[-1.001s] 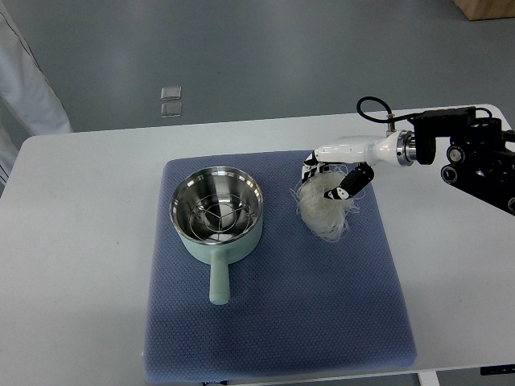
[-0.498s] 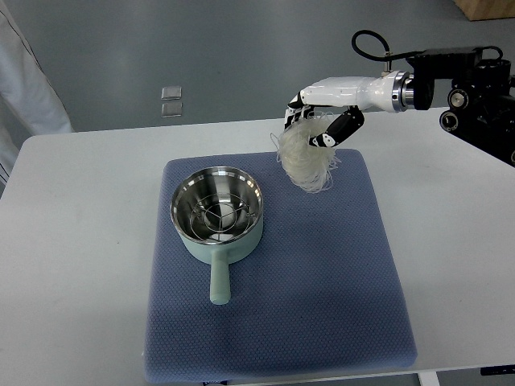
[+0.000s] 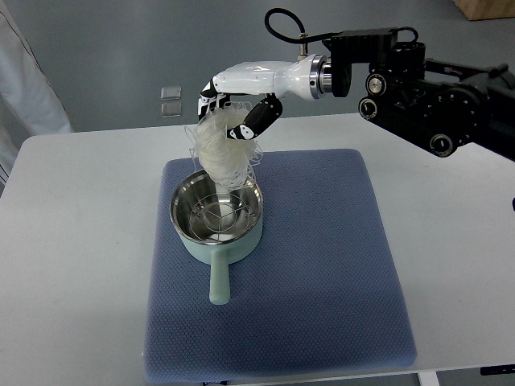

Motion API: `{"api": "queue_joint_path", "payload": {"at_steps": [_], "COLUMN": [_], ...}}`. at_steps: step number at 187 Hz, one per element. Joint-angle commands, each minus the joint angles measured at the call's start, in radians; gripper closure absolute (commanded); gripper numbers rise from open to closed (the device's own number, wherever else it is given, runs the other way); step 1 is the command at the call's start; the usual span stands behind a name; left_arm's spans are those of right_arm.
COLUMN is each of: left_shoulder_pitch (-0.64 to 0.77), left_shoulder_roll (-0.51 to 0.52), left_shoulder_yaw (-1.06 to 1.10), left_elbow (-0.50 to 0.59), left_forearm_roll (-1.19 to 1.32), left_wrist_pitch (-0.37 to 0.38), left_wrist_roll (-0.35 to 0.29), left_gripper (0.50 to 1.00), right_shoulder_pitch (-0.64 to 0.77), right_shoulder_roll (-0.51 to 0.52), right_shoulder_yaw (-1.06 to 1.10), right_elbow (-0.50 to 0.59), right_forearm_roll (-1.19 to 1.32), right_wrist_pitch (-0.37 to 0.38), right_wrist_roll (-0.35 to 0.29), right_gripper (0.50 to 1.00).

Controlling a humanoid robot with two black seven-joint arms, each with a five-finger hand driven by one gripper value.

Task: Put vermicelli into pot with right hand
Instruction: 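Lift the vermicelli and carry it over the green saucepan, then lower the vermicelli into the saucepan and open the right hand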

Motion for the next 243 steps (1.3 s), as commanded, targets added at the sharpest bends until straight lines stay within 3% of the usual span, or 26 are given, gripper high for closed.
{"api": "queue_joint_path", "payload": {"at_steps": [1,104,122,135,157,194,203,243], "left_shoulder_pitch": [0.000,0.000,0.000,0.000,0.000,0.000,0.000,0.000], "left_shoulder_roll": [0.000,0.000,0.000,0.000,0.000,0.000,0.000,0.000], "left_shoulder_yaw": [-0.002,-0.002,-0.002,0.000,-0.002,-0.002,-0.002,-0.002], "left_elbow": [0.000,0.000,0.000,0.000,0.000,0.000,0.000,0.000], "left_forearm_roll": [0.000,0.000,0.000,0.000,0.000,0.000,0.000,0.000], "left_wrist_pitch": [0.000,0.000,0.000,0.000,0.000,0.000,0.000,0.000], "left_wrist_roll": [0.000,0.000,0.000,0.000,0.000,0.000,0.000,0.000], "left_gripper": [0.500,0.500,0.500,0.500,0.500,0.500,0.500,0.500], "right_shoulder_pitch": [-0.028,-0.155,-0.160,-0.168,-0.169,-0.166,-0.163,-0.135], "right_shoulder_roll": [0.044,0.104,0.104,0.104,0.104,0.106,0.104,0.090], "right_shoulder_yaw": [0.000,-0.014,-0.014,-0.014,-0.012,-0.011,-0.003,0.004], "right_elbow": [-0.015,-0.055,-0.066,-0.067,-0.067,-0.064,-0.061,-0.057], "right_forearm_roll": [-0.002,-0.017,-0.015,-0.015,-0.009,0.001,0.003,0.014], "right_wrist_pitch": [-0.001,-0.049,-0.066,-0.075,-0.076,-0.070,-0.069,-0.041], "right_wrist_roll": [0.000,-0.008,-0.025,-0.025,-0.023,-0.023,-0.020,-0.016], "right_gripper": [0.912,0.893,0.836,0.748,0.673,0.636,0.603,0.572]}}
